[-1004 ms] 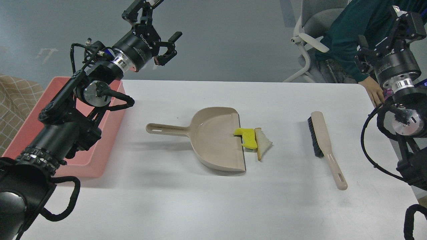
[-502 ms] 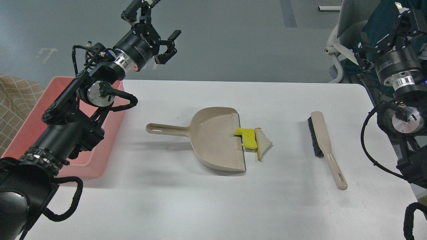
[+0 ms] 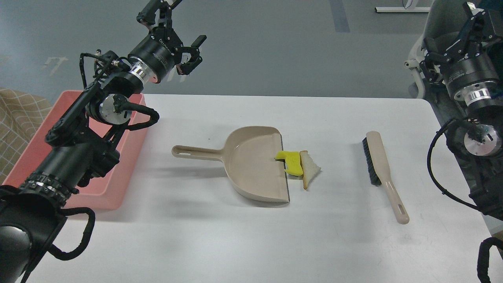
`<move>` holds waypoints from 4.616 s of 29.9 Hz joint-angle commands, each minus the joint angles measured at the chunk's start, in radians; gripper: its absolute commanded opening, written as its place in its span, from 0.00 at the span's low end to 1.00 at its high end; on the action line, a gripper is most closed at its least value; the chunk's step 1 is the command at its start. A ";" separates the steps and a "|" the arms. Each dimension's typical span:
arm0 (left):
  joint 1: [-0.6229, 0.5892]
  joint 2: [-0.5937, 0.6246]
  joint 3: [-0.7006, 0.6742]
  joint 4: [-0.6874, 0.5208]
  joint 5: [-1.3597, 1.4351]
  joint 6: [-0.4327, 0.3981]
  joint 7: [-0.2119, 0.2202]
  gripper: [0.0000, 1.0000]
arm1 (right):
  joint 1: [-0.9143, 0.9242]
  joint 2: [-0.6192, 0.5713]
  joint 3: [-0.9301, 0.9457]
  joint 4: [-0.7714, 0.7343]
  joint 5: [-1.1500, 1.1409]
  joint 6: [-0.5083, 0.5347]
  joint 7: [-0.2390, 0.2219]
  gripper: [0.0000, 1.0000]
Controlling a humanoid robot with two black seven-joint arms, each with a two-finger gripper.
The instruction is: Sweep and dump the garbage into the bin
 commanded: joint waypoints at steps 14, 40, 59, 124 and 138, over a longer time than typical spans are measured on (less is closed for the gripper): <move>-0.028 0.007 0.013 0.098 0.012 0.029 -0.028 0.98 | 0.017 0.025 -0.002 -0.048 0.006 -0.003 0.006 1.00; -0.012 -0.022 0.018 0.053 0.015 0.049 -0.035 0.98 | 0.020 0.061 -0.003 -0.070 0.098 0.032 0.004 1.00; 0.259 0.315 0.145 -0.547 0.320 0.150 -0.035 0.98 | 0.023 0.053 -0.005 -0.068 0.097 0.029 0.004 1.00; 0.744 0.129 0.150 -0.577 0.850 0.476 -0.015 0.95 | 0.005 0.053 -0.008 -0.071 0.094 0.029 0.004 1.00; 0.684 0.067 0.150 -0.489 0.848 0.485 -0.016 0.72 | 0.002 0.053 -0.008 -0.071 0.094 0.029 0.004 1.00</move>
